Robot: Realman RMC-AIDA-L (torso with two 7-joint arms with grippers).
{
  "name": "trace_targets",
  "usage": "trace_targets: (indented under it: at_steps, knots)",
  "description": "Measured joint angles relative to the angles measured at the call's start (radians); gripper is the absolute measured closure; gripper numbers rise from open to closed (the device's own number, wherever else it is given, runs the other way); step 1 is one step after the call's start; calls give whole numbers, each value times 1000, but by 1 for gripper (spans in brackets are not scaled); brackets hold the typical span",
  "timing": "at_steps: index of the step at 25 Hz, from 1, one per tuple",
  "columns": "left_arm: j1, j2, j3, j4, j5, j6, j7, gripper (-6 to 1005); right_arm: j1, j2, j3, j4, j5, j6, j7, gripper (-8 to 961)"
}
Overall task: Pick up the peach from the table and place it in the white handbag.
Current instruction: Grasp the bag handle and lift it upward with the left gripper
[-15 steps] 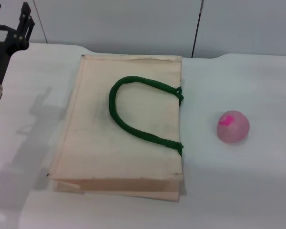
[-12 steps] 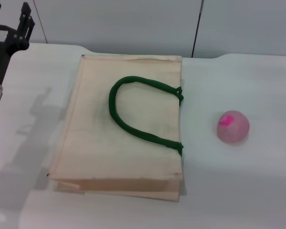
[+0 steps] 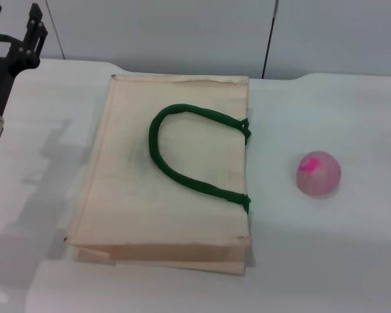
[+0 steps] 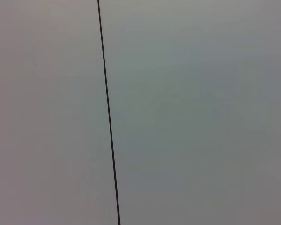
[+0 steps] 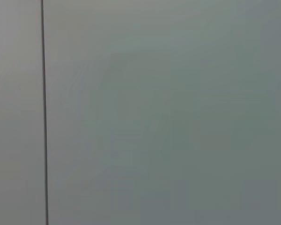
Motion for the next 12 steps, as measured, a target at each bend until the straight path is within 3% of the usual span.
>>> trace_targets:
  at_steps: [7, 12]
  knots:
    - [0, 0, 7, 4, 1, -10, -25, 336, 1, -5, -7, -1, -10, -17, 43, 149]
    - [-10, 7, 11, -18, 55, -62, -187, 337, 4, -13, -15, -51, -93, -77, 185, 149]
